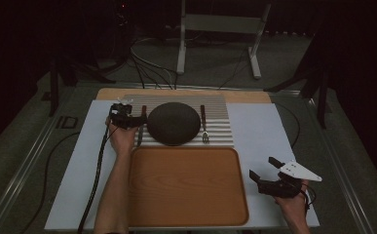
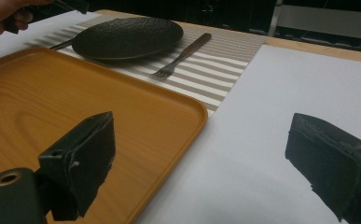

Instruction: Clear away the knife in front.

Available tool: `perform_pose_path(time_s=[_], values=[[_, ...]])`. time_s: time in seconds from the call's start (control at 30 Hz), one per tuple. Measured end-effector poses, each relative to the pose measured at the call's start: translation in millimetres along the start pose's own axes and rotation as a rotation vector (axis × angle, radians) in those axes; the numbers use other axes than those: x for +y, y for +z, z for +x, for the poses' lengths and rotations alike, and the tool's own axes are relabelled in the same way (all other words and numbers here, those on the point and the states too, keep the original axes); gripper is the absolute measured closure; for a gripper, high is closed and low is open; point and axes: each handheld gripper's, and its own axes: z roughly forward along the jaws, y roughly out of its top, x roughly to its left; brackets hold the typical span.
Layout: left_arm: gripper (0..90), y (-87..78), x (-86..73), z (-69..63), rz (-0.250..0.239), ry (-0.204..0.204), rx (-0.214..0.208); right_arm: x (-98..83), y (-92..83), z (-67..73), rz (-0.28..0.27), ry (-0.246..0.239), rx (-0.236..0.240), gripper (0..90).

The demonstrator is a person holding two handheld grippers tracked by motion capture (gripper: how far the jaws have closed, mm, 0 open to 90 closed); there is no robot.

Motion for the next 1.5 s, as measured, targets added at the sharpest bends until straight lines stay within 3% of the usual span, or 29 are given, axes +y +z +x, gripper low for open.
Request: perform_pose_path(time_s=[0.13, 0.2, 0.33, 0.47, 0.5, 0.6, 0.77, 0.87, 1.2, 1.5], values=[[22.8, 7.0, -2.2, -2.7, 0.045, 0.004, 0.014, 0.0, 0.7, -0.1, 0.002, 0.0, 0.003, 8.3], [24.8, 10.1, -4.0, -3.8, 0.065, 0.011, 0.002, 0.0, 0.8, -0.1, 0.003, -0.001, 0.003, 8.3], [39.6, 15.7, -7.5, -6.3, 0.104, 0.018, 0.006, 0.0, 1.5, 0.1, 0.005, -0.003, 0.005, 8.3], [53.5, 18.9, -8.5, -7.9, 0.118, 0.017, -0.018, 0.0, 1.9, -0.1, 0.006, -0.004, 0.006, 8.3], [53.5, 21.0, -8.1, -9.5, 0.138, 0.025, -0.027, 0.0, 2.0, -0.2, 0.006, -0.005, 0.007, 8.3], [64.7, 24.0, -7.2, -12.6, 0.168, 0.042, -0.008, -0.1, 2.3, -0.4, 0.011, -0.002, 0.005, 8.3], [69.1, 26.7, -5.8, -14.3, 0.191, 0.035, -0.006, -0.2, 2.5, -0.6, 0.016, -0.003, 0.005, 8.3], [77.1, 26.1, -4.4, -14.9, 0.21, 0.039, -0.014, -0.2, 2.7, -0.6, 0.018, -0.003, 0.006, 8.3], [78.2, 24.7, -2.4, -11.1, 0.22, -0.02, -0.013, -0.2, 2.1, -1.5, 0.015, 0.0, 0.004, 8.3], [78.2, 11.1, 3.5, -3.3, 0.195, -0.001, 0.001, -0.2, 2.4, -0.9, 0.017, -0.001, 0.004, 8.3]])
